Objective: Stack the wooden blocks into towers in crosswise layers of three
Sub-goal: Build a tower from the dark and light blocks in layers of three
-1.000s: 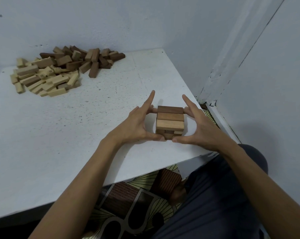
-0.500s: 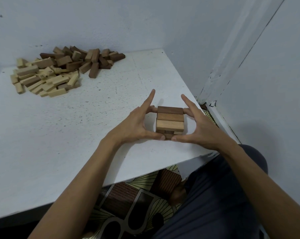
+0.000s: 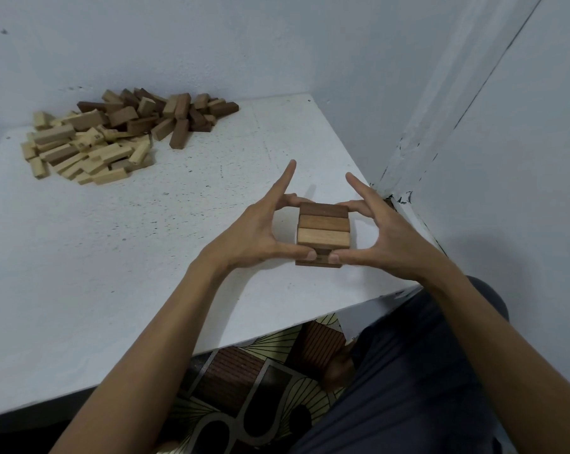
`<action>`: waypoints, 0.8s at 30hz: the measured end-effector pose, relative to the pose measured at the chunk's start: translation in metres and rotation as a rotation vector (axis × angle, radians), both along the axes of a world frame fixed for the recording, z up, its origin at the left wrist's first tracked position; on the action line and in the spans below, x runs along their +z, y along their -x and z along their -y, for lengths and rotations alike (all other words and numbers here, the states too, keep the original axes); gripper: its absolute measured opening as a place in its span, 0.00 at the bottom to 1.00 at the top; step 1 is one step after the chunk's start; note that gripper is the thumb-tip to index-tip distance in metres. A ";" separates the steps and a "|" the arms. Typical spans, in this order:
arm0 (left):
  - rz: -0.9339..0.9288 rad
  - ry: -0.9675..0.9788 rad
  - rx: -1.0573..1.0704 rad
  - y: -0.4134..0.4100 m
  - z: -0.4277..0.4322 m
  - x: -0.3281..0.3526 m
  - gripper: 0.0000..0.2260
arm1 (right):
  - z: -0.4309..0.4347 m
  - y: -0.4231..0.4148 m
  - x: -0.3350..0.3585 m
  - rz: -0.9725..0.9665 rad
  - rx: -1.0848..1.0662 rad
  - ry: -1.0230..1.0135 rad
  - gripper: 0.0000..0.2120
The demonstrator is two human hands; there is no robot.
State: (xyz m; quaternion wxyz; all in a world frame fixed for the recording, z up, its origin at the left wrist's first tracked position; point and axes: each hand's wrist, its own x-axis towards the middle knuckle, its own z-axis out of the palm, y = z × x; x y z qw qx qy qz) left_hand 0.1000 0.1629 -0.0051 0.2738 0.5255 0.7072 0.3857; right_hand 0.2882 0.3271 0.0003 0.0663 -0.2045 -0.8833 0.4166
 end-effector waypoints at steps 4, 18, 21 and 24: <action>-0.003 0.003 0.014 -0.001 0.000 0.001 0.55 | 0.001 0.000 0.000 0.002 -0.001 0.001 0.57; 0.280 -0.190 0.213 -0.047 0.006 0.001 0.47 | 0.053 0.003 -0.014 -0.300 -0.282 0.238 0.45; 0.348 -0.233 0.264 -0.063 0.006 -0.003 0.44 | 0.072 0.006 -0.018 -0.363 -0.312 0.271 0.42; 0.382 -0.253 0.259 -0.074 0.006 -0.005 0.44 | 0.081 0.010 -0.017 -0.398 -0.312 0.308 0.41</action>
